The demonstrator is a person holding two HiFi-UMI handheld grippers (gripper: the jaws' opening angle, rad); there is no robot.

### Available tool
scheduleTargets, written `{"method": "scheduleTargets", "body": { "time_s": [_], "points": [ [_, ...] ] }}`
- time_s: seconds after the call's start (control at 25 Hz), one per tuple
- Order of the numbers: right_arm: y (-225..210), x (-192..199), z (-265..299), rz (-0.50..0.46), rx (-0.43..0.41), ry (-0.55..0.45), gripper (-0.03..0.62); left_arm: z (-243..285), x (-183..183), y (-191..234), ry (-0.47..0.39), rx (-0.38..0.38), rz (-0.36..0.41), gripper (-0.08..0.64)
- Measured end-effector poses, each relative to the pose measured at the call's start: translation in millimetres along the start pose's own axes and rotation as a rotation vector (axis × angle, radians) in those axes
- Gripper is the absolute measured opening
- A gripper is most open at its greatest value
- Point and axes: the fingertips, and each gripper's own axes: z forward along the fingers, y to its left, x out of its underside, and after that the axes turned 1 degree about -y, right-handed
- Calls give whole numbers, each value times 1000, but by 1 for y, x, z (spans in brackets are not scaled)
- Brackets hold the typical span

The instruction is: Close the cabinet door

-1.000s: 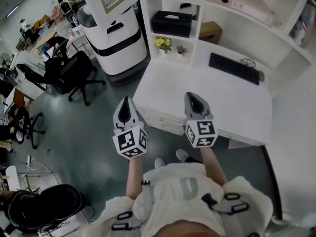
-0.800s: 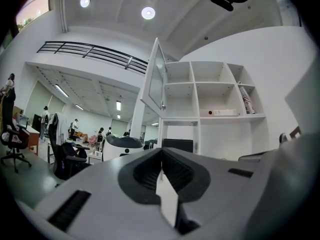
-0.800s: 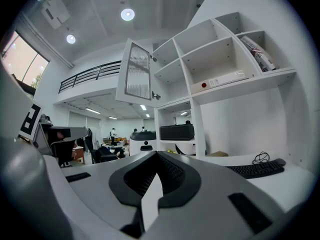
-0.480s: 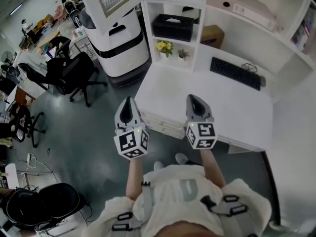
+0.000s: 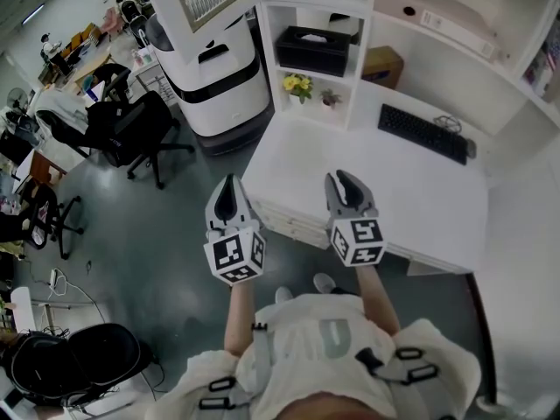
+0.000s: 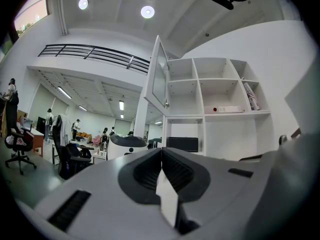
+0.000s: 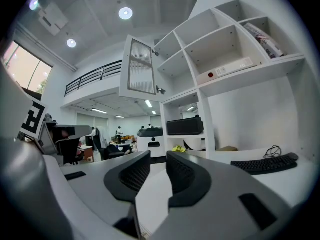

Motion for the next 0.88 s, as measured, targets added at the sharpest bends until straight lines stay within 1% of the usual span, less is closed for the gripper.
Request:
{"method": "scheduleTargets", "body": {
  "time_s": [0.04,0.16,0.24,0.4,0.52,0.88],
  "points": [
    [3,2,2,10,-18,7,103,0,0,0,1,1,1,5],
    [8,8,7,25,-39,26,198,1,1,1,2,-1,2,6],
    [9,14,9,26,-44,48,235,1,1,2,1,-4,1,5],
    [11,24,12,13,-47,86,273,0,3,3,4,-8,-2,5],
    [10,27,14,7,-45,105,287,1,4,2,8,-6,-3,6],
    [8,29,19,0,-36,113,290,3,6,3,17,-11,1,6]
  ]
}}
